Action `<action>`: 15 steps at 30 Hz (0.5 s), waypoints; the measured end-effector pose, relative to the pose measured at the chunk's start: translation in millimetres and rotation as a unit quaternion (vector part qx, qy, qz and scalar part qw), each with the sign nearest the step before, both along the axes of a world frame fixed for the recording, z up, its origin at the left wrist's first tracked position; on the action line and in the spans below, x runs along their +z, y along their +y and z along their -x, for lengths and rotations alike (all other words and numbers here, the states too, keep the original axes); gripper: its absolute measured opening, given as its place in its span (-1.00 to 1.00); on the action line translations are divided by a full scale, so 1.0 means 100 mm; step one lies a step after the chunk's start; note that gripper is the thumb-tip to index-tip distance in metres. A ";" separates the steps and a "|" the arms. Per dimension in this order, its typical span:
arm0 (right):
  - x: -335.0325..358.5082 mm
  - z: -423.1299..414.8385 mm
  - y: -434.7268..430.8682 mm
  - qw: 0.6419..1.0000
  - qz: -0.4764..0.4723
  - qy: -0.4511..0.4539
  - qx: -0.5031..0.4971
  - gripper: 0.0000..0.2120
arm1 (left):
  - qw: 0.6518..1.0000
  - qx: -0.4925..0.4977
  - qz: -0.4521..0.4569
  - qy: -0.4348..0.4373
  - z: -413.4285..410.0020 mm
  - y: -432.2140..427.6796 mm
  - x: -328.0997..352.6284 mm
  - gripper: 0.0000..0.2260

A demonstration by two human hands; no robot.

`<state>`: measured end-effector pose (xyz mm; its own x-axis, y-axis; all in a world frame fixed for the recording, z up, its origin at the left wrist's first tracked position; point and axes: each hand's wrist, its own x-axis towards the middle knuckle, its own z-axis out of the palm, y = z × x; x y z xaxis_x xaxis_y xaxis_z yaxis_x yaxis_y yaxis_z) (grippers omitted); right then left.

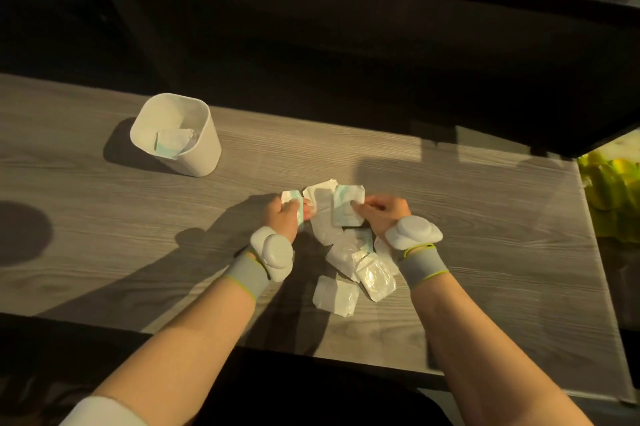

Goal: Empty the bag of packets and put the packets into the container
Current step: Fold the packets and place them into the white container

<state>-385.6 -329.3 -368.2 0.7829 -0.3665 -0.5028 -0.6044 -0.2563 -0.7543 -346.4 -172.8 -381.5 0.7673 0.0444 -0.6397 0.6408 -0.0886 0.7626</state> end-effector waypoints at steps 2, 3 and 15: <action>0.06 0.04 0.10 0.995 -0.097 -0.014 0.007 -0.85 | 0.991 0.022 0.106 0.073 0.03 -0.02 0.03 -0.67; 0.10 0.05 0.16 0.993 -0.110 -0.022 0.034 -0.86 | 0.981 -0.012 0.159 0.114 0.04 -0.02 0.05 -0.64; -0.03 -0.40 0.27 0.871 0.305 -0.039 0.383 -0.53 | 0.958 0.006 0.272 0.093 0.11 0.39 0.08 -0.73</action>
<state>-345.9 -302.7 -371.4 0.9379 0.0985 -0.3325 -0.0329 -0.9293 -0.3680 -357.3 -134.0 -373.7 0.6395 -0.3256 -0.6964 0.7684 0.2979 0.5663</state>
